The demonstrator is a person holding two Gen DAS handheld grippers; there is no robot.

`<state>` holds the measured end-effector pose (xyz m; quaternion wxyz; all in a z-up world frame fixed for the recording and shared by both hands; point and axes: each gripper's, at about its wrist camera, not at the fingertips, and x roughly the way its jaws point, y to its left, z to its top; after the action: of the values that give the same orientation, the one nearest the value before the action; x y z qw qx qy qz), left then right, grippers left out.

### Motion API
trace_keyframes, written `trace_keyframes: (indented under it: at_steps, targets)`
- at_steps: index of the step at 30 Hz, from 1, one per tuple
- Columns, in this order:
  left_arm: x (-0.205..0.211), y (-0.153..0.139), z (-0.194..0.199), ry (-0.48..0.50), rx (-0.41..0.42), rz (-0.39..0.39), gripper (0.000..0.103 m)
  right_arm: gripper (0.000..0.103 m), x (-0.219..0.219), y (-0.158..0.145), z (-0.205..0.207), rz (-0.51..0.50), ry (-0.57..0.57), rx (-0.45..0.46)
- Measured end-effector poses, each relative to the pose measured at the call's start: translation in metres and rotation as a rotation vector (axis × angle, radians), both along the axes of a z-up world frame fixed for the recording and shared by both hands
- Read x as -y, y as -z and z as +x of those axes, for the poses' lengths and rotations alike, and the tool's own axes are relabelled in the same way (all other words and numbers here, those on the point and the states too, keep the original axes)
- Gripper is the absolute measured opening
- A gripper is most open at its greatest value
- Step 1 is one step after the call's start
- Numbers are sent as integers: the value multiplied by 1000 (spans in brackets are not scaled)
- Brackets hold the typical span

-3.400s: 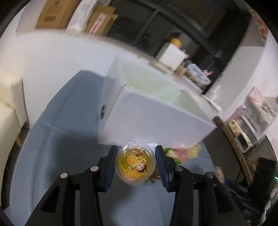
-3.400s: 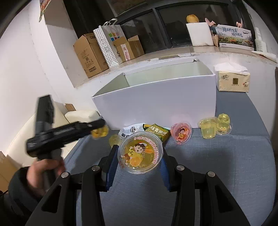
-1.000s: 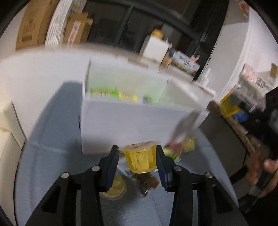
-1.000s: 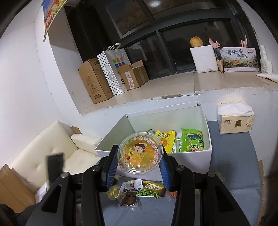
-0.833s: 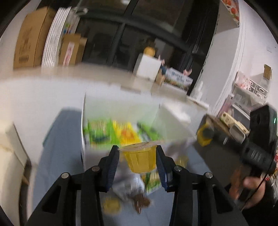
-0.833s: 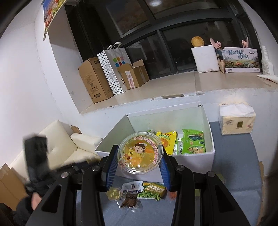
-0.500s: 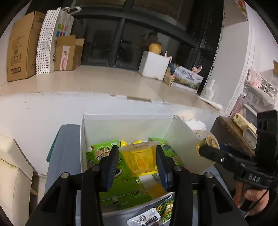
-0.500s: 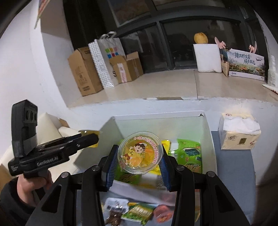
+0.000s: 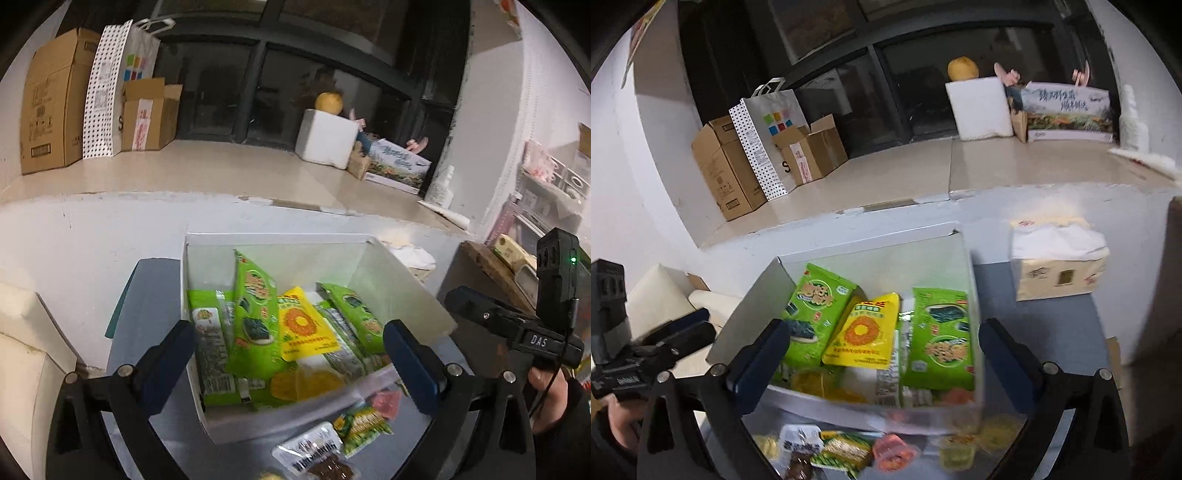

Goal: Organize snacks
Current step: 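Grasp a clear yellow jelly cup with the left tool while the right grasps another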

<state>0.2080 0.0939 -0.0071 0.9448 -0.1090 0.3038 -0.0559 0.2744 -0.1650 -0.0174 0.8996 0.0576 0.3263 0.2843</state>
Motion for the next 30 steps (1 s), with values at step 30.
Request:
trace_keyframes:
  at_steps: [30]
  targets:
    - [29,81,-129,5,-93,-69,103,73,47,116,-19,94,116,-308]
